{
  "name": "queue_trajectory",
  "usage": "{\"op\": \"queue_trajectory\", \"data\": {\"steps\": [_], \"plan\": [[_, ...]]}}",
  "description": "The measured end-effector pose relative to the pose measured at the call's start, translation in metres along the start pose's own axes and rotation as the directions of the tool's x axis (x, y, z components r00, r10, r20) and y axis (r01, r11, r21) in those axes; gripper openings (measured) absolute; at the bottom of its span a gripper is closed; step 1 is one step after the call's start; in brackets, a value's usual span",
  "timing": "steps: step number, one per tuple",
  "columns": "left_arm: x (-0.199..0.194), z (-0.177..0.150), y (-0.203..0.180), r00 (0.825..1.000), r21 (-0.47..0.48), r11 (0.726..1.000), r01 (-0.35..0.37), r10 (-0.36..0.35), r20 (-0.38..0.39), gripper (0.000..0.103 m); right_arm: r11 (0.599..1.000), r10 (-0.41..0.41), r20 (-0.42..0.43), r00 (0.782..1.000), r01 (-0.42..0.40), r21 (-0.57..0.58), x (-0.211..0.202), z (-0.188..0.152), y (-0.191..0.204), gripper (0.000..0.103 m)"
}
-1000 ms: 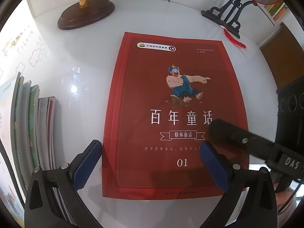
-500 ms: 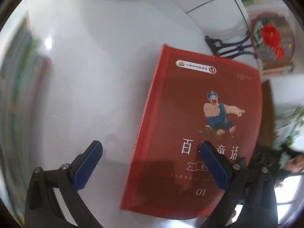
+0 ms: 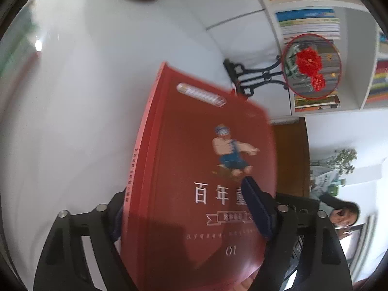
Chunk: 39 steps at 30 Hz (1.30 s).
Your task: Organize books
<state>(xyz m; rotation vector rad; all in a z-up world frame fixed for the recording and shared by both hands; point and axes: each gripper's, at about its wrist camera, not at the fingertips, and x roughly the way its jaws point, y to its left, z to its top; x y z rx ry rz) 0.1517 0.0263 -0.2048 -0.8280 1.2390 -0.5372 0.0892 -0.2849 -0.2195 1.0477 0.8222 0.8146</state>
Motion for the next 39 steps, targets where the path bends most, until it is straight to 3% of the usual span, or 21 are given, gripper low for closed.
{"op": "queue_trajectory", "data": {"steps": [5,7,10,12,19,27,32,39], "plan": [[-0.021,-0.001,-0.021,0.993,0.124,0.987,-0.100,0.091,0.074,0.077,0.988,-0.130,-0.045,0.991,0.125,-0.087,0.014,0.004,0.017,0.009],[-0.027,-0.004,-0.031,0.987,0.182,0.972,-0.149,0.134,0.094,0.077,0.964,-0.220,-0.068,0.973,0.206,-0.168,0.024,0.002,0.030,0.009],[-0.038,-0.006,-0.040,0.973,0.242,0.947,-0.214,0.185,0.136,0.077,0.895,-0.353,-0.084,0.932,0.310,-0.320,0.044,-0.005,0.058,0.009],[-0.048,-0.007,-0.043,0.967,0.267,0.934,-0.238,0.200,0.159,0.077,0.886,-0.350,-0.076,0.934,0.303,-0.351,0.046,-0.008,0.067,0.009],[-0.096,0.001,-0.041,0.966,0.255,0.942,-0.217,0.170,0.194,0.077,0.874,-0.335,-0.071,0.940,0.281,-0.397,0.061,-0.017,0.093,0.009],[-0.161,0.010,-0.028,0.945,0.251,0.935,-0.252,0.181,0.272,0.077,0.890,-0.223,-0.095,0.970,0.163,-0.426,0.101,-0.033,0.130,0.010],[-0.195,0.016,0.001,0.918,0.221,0.920,-0.323,0.248,0.311,0.077,0.900,-0.199,-0.148,0.969,0.121,-0.419,0.150,-0.046,0.139,0.010],[-0.227,0.024,0.039,0.916,0.166,0.940,-0.299,0.234,0.327,0.077,0.916,-0.185,-0.214,0.959,0.090,-0.390,0.204,-0.068,0.144,0.010]]}}
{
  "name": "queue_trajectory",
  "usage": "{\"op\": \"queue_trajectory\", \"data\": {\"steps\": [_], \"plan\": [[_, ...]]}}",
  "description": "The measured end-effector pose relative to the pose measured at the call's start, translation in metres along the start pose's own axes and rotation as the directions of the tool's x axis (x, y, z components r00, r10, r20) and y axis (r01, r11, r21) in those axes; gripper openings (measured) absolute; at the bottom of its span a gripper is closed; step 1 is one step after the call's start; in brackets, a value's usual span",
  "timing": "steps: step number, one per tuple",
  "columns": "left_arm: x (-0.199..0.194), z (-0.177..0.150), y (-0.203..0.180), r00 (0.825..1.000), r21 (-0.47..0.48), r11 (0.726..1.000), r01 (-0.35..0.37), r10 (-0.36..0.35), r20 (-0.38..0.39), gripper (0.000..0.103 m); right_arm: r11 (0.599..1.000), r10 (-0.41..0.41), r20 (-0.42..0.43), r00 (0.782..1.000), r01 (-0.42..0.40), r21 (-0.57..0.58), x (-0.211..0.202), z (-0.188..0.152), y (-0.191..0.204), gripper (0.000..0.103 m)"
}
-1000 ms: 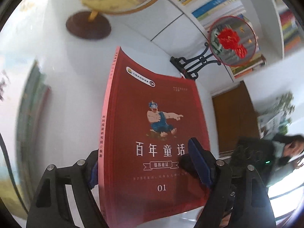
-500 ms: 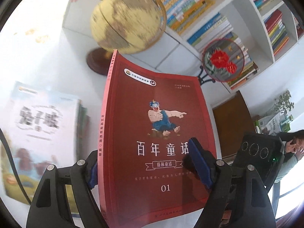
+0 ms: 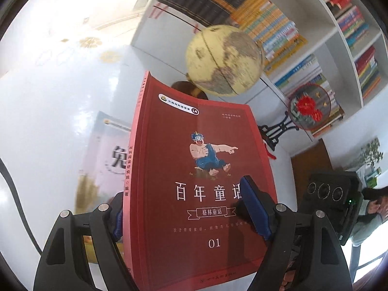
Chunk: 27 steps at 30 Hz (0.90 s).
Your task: Organize books
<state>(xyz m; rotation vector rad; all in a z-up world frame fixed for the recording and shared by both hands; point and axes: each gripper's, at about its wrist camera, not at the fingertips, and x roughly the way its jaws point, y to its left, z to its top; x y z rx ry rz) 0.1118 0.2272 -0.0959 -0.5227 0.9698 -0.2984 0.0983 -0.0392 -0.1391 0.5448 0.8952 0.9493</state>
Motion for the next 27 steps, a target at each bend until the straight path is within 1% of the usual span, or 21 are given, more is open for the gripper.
{"op": "queue_trajectory", "data": {"steps": [6,9,13,15,16,17,21,23,27], "plan": [[0.003,-0.001,0.027,1.000,-0.005,1.000,-0.021,0.021,-0.011,0.077,1.000,-0.009,-0.038,0.999,0.010,0.025,0.030,-0.002,0.006,0.010],[0.017,-0.005,0.044,0.998,-0.030,0.999,-0.039,0.037,-0.054,0.077,0.997,-0.044,-0.066,0.997,0.048,0.057,0.046,-0.005,0.001,0.010],[0.029,-0.011,0.066,0.995,-0.079,0.995,-0.066,0.059,-0.081,0.077,0.984,-0.089,-0.125,0.988,0.107,0.142,0.071,-0.015,-0.015,0.010],[0.036,-0.014,0.076,0.992,-0.104,0.991,-0.085,0.075,-0.102,0.077,0.981,-0.103,-0.140,0.985,0.124,0.148,0.077,-0.020,-0.019,0.011],[0.041,-0.016,0.082,0.989,-0.119,0.989,-0.089,0.074,-0.126,0.078,0.980,-0.110,-0.144,0.983,0.132,0.151,0.081,-0.023,-0.021,0.011],[0.040,-0.016,0.084,0.993,-0.121,0.990,-0.065,0.052,-0.105,0.081,0.978,-0.111,-0.145,0.983,0.134,0.163,0.084,-0.025,-0.024,0.012],[0.041,-0.014,0.082,0.992,-0.113,0.992,-0.058,0.045,-0.116,0.087,0.961,-0.150,-0.145,0.978,0.179,0.209,0.089,-0.030,-0.035,0.016],[0.042,-0.014,0.079,0.991,-0.099,0.993,-0.068,0.056,-0.122,0.088,0.953,-0.170,-0.143,0.975,0.200,0.228,0.089,-0.031,-0.040,0.016],[0.044,-0.015,0.077,0.988,-0.075,0.994,-0.084,0.073,-0.132,0.088,0.947,-0.168,-0.125,0.978,0.195,0.256,0.080,-0.032,-0.045,0.017]]}}
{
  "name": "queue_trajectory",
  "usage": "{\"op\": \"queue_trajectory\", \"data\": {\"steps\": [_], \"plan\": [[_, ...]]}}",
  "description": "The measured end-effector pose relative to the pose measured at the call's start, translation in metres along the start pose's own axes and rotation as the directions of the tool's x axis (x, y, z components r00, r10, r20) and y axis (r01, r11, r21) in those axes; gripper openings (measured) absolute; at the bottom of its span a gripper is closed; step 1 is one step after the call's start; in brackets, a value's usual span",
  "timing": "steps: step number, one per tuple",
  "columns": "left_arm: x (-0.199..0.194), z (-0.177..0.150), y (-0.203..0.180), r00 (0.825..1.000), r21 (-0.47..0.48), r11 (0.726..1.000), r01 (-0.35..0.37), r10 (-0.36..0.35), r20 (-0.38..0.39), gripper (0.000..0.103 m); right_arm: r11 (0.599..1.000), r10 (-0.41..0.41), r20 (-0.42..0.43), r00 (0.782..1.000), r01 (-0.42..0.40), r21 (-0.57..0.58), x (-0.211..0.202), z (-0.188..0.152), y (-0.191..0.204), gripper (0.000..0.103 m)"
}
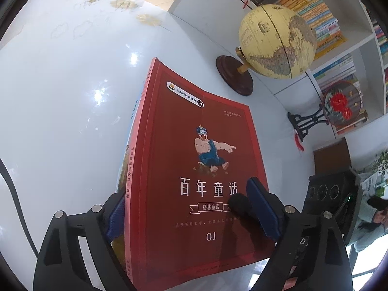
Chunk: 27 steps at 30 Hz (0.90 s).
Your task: Organize books
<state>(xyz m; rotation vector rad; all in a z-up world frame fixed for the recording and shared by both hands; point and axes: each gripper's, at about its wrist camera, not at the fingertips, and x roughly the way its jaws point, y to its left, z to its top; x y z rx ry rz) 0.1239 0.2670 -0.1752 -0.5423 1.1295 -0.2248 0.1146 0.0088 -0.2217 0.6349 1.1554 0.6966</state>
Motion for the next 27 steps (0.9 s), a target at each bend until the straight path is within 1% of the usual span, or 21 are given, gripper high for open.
{"op": "queue_trajectory", "data": {"steps": [6,11,15,17,19,23,27], "plan": [[0.001,0.002,-0.003,1.000,0.011,1.000,-0.021,0.021,-0.011,0.088,1.000,0.012,0.004,1.000,-0.012,0.029,0.000,-0.004,-0.002,0.018],[0.005,0.002,-0.013,0.996,0.073,0.994,-0.080,0.082,-0.021,0.088,0.999,0.034,0.018,0.999,-0.035,0.039,-0.003,-0.008,-0.008,0.018],[0.007,-0.002,-0.017,0.995,0.114,0.989,-0.094,0.097,-0.015,0.091,0.996,0.062,0.016,0.998,-0.063,0.056,-0.004,-0.009,-0.015,0.018],[0.008,-0.003,-0.019,0.995,0.130,0.987,-0.096,0.099,-0.012,0.095,0.993,0.081,0.021,0.997,-0.082,0.083,-0.005,-0.010,-0.018,0.018],[0.010,-0.004,-0.021,0.995,0.143,0.985,-0.096,0.098,-0.006,0.099,0.993,0.083,0.022,0.996,-0.085,0.078,-0.005,-0.011,-0.018,0.018],[0.010,-0.005,-0.022,0.995,0.154,0.984,-0.093,0.095,-0.004,0.101,0.998,0.060,0.017,0.998,-0.060,0.018,-0.006,-0.013,-0.013,0.018],[0.010,-0.004,-0.021,0.997,0.157,0.985,-0.072,0.075,-0.011,0.101,0.996,0.072,0.019,0.997,-0.073,0.051,-0.006,-0.013,-0.017,0.018]]}}
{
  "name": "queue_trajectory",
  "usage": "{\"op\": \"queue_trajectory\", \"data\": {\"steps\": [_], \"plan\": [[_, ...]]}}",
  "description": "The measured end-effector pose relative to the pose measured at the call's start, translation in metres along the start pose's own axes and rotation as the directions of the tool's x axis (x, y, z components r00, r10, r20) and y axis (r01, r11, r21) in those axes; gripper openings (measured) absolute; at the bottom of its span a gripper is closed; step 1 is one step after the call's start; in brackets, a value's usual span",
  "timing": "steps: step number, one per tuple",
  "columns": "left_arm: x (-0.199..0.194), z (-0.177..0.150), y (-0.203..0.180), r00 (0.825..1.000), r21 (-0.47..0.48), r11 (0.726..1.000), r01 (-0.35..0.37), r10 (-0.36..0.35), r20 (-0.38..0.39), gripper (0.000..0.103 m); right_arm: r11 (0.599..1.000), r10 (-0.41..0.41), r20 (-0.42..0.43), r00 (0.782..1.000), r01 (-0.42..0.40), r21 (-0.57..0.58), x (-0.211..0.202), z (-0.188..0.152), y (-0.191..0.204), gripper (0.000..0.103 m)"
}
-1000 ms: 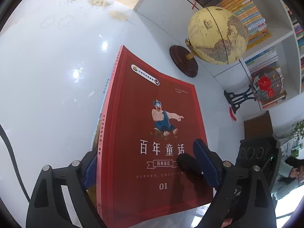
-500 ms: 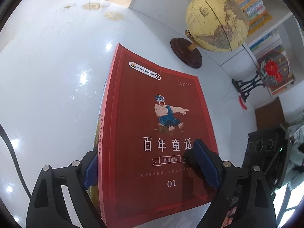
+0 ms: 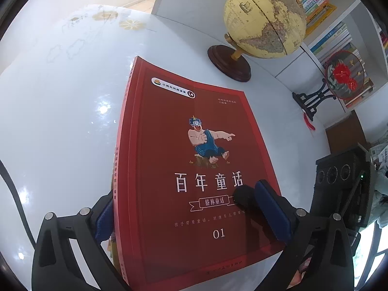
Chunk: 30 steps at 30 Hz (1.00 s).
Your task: Organize books
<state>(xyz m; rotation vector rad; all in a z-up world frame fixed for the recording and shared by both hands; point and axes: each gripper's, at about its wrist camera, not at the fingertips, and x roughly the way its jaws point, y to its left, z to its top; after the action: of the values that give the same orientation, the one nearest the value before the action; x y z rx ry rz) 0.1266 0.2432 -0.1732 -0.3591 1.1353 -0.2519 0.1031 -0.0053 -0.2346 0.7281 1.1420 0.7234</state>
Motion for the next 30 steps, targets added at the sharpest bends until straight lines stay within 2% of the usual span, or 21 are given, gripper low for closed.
{"op": "queue_trajectory", "data": {"steps": [7,17,22,25,28,30], "plan": [[0.000,-0.004,-0.002,1.000,0.021,1.000,0.003,-0.003,0.022,0.102,1.000,0.008,0.008,1.000,-0.008,0.013,0.000,-0.002,0.000,0.018],[0.000,-0.007,-0.003,0.999,0.044,0.999,0.011,-0.012,0.036,0.102,0.997,-0.067,0.060,0.996,0.069,-0.035,-0.001,-0.010,0.014,0.018],[0.003,-0.007,-0.008,0.999,0.058,0.998,-0.029,0.027,0.032,0.102,0.996,-0.054,0.101,0.993,0.061,-0.069,-0.002,-0.015,0.014,0.018],[0.003,0.000,-0.007,0.999,0.006,0.999,-0.042,0.042,-0.011,0.102,0.995,-0.050,0.111,0.992,0.060,-0.082,-0.002,-0.018,0.014,0.018],[0.002,0.007,0.006,0.999,-0.113,0.994,0.004,-0.010,-0.048,0.102,0.980,-0.077,0.105,0.992,0.095,-0.177,0.000,-0.019,0.022,0.018],[0.003,0.014,0.016,0.995,-0.180,0.983,0.038,-0.053,-0.084,0.102,0.956,-0.136,0.079,0.988,0.151,-0.251,0.004,-0.017,0.034,0.018]]}}
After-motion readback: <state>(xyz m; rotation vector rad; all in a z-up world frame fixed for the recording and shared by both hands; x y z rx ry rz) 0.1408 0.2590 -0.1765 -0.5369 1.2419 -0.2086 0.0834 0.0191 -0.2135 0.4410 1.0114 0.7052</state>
